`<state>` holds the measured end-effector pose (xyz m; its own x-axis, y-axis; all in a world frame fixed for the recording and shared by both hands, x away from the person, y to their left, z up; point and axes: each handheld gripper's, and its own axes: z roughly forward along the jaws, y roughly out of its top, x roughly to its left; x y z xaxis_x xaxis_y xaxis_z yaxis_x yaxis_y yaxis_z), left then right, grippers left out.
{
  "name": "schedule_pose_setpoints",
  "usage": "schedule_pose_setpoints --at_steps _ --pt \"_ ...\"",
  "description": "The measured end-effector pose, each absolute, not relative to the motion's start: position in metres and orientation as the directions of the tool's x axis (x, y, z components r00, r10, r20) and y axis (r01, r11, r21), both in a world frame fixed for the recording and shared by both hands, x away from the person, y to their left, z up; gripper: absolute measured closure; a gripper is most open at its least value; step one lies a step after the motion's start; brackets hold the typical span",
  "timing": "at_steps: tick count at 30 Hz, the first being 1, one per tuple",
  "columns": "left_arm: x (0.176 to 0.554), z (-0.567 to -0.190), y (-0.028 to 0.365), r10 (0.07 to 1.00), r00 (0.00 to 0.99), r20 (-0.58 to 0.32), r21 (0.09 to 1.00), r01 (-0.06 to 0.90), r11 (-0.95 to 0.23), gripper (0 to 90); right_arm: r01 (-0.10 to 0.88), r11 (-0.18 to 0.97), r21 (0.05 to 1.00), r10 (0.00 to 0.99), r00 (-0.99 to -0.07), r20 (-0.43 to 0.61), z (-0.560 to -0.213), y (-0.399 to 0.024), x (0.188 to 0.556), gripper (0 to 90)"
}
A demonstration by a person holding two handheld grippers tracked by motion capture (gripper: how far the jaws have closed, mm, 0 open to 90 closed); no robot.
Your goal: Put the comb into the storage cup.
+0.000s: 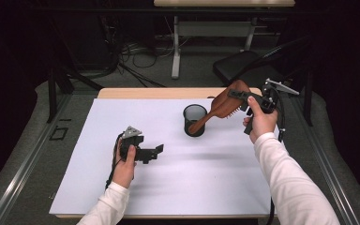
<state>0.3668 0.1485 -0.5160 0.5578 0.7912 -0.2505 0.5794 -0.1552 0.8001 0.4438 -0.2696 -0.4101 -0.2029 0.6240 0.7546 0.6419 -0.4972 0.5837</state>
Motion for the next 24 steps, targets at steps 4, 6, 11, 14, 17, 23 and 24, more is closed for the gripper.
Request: schedule_pose_setpoints --at_steps 4,6,11,14,17,23,24 --pt "0.367 -0.516 0.149 0.790 0.559 -0.251 0.801 0.579 -0.155 4.9 0.632 -0.502 0.590 0.629 -0.201 0.751 -0.406 -0.268 0.447 47.9" --pt "0.367 -0.516 0.149 0.790 0.559 -0.251 0.802 0.577 -0.154 4.9 0.627 -0.507 0.592 0.630 -0.199 0.750 -0.403 -0.267 0.448 47.9" --pt "0.366 -0.515 0.149 0.787 0.564 -0.250 0.806 0.572 -0.154 4.9 0.617 -0.508 0.601 0.639 -0.198 0.743 -0.394 -0.265 0.452 47.9" --pt "0.366 -0.515 0.149 0.787 0.563 -0.252 0.807 0.571 -0.150 4.9 0.614 -0.513 0.600 0.638 -0.195 0.745 -0.389 -0.264 0.454 47.8" --pt "0.366 -0.515 0.149 0.786 0.563 -0.254 0.807 0.571 -0.149 4.9 0.599 -0.519 0.610 0.644 -0.195 0.740 -0.385 -0.262 0.456 47.8" --pt "0.367 -0.515 0.150 0.785 0.564 -0.255 0.808 0.571 -0.148 4.9 0.585 -0.530 0.614 0.651 -0.182 0.736 -0.378 -0.261 0.460 47.8" --pt "0.366 -0.514 0.150 0.785 0.565 -0.255 0.809 0.570 -0.148 4.9 0.583 -0.532 0.615 0.654 -0.180 0.735 -0.378 -0.260 0.460 47.8"
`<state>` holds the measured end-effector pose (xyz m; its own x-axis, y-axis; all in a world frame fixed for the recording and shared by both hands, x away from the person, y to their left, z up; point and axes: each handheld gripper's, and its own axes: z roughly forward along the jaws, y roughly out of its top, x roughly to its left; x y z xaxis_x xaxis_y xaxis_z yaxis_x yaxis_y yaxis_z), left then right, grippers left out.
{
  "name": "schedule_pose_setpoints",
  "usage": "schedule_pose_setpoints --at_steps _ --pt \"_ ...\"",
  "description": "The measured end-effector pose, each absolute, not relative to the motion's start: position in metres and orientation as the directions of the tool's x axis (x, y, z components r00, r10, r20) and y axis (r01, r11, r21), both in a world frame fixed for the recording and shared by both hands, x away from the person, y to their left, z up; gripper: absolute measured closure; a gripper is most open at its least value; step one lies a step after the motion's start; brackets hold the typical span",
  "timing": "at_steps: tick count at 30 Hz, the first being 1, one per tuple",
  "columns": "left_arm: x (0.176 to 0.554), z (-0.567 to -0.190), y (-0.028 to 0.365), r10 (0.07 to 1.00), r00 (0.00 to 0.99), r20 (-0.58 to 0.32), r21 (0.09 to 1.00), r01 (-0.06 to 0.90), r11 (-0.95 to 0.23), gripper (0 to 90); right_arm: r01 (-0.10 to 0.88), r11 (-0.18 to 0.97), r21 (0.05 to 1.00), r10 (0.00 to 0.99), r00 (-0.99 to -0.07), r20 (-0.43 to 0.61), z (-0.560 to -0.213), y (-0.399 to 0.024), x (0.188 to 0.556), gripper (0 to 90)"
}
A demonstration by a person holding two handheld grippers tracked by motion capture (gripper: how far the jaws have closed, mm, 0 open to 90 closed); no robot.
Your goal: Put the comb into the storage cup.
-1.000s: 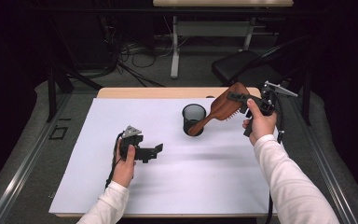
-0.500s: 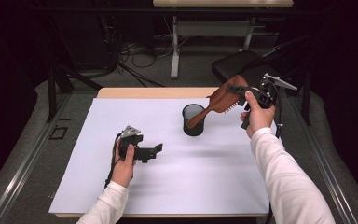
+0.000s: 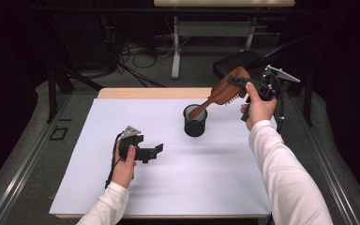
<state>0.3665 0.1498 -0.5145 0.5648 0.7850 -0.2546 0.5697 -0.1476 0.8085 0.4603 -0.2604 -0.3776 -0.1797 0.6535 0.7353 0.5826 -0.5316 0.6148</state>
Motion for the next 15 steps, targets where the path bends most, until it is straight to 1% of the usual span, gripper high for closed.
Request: schedule_pose_setpoints --at_steps 7,15 --pt "0.3663 -0.5140 0.1502 0.785 0.565 -0.256 0.811 0.568 -0.144 4.9 0.572 -0.541 0.617 0.658 -0.168 0.734 -0.3758 -0.2583 0.4653 47.8" --pt "0.3660 -0.5134 0.1507 0.786 0.563 -0.257 0.812 0.566 -0.140 4.9 0.550 -0.569 0.611 0.667 -0.127 0.734 -0.3789 -0.2598 0.4706 47.8"
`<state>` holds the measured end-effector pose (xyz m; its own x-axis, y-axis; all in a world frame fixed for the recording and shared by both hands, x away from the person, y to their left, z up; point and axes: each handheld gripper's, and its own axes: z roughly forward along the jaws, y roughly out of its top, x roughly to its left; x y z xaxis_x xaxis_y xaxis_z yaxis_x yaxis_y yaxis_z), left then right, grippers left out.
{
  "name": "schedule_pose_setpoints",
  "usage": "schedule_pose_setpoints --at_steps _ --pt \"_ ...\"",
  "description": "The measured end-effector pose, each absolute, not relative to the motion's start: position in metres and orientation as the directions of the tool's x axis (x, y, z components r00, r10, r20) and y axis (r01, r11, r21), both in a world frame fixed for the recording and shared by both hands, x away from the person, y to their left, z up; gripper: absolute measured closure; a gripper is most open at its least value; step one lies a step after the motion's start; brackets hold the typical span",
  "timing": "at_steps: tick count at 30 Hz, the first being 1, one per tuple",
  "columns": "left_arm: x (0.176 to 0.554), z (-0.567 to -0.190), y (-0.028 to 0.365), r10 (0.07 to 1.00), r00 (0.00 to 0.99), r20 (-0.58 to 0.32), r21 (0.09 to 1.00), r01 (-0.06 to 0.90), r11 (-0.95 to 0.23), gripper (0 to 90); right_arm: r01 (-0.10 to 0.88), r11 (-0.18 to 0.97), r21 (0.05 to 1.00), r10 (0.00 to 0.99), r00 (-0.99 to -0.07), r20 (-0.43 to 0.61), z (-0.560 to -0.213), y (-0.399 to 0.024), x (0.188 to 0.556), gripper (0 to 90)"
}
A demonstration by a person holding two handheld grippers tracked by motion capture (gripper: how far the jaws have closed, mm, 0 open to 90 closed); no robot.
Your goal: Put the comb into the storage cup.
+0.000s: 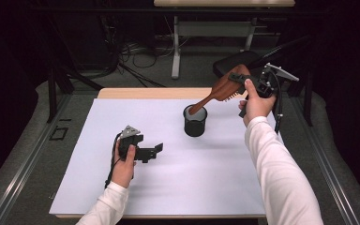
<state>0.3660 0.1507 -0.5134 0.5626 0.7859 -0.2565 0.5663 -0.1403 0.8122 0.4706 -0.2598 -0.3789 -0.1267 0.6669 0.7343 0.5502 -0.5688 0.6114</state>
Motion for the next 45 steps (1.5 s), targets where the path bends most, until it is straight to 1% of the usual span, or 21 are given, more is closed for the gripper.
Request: schedule_pose_setpoints --at_steps 6,15,23,32,45 --pt "0.366 -0.513 0.151 0.785 0.563 -0.258 0.813 0.565 -0.139 4.9 0.534 -0.585 0.611 0.677 -0.094 0.730 -0.382 -0.263 0.474 47.8" --pt "0.367 -0.513 0.151 0.784 0.564 -0.260 0.814 0.564 -0.136 4.9 0.521 -0.592 0.614 0.688 -0.069 0.722 -0.385 -0.260 0.478 47.8" --pt "0.367 -0.513 0.152 0.784 0.564 -0.258 0.815 0.563 -0.136 4.9 0.514 -0.571 0.640 0.718 -0.064 0.693 -0.389 -0.252 0.481 47.8" --pt "0.367 -0.513 0.152 0.784 0.564 -0.259 0.815 0.563 -0.135 4.9 0.526 -0.539 0.658 0.743 -0.070 0.665 -0.395 -0.241 0.484 47.7" --pt "0.367 -0.512 0.153 0.782 0.566 -0.260 0.818 0.560 -0.134 4.9 0.550 -0.508 0.664 0.759 -0.078 0.646 -0.405 -0.226 0.488 47.7"
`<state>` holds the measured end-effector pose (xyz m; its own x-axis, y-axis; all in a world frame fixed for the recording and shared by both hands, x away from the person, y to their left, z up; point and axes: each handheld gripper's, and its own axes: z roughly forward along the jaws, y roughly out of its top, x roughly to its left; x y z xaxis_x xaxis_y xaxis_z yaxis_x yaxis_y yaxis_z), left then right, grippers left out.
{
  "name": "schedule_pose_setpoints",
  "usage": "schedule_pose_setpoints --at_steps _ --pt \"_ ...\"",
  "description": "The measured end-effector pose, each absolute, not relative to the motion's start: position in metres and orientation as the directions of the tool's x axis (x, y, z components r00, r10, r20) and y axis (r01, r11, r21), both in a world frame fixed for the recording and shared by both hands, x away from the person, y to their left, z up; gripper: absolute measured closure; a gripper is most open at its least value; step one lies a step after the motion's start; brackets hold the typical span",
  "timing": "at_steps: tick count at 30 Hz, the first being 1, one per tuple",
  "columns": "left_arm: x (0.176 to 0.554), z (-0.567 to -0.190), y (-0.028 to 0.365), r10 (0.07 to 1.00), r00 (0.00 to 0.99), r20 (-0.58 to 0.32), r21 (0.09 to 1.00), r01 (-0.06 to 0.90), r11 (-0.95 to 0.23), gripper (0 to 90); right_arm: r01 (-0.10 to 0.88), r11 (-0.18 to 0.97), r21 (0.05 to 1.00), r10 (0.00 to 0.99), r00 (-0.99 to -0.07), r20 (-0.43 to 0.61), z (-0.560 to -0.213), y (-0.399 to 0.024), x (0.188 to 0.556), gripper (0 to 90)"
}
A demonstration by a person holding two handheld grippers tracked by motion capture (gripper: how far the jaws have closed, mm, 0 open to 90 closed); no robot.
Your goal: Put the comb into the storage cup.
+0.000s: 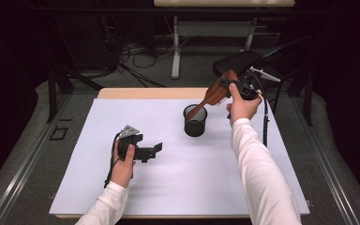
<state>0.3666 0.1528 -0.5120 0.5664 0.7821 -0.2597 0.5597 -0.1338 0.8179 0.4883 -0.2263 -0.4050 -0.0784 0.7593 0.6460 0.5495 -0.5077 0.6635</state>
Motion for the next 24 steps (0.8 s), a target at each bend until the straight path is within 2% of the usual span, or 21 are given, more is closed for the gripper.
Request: schedule_pose_setpoints --at_steps 24 --pt "0.366 -0.511 0.153 0.781 0.568 -0.260 0.820 0.558 -0.132 4.9 0.585 -0.487 0.648 0.775 -0.053 0.630 -0.432 -0.219 0.490 47.6"
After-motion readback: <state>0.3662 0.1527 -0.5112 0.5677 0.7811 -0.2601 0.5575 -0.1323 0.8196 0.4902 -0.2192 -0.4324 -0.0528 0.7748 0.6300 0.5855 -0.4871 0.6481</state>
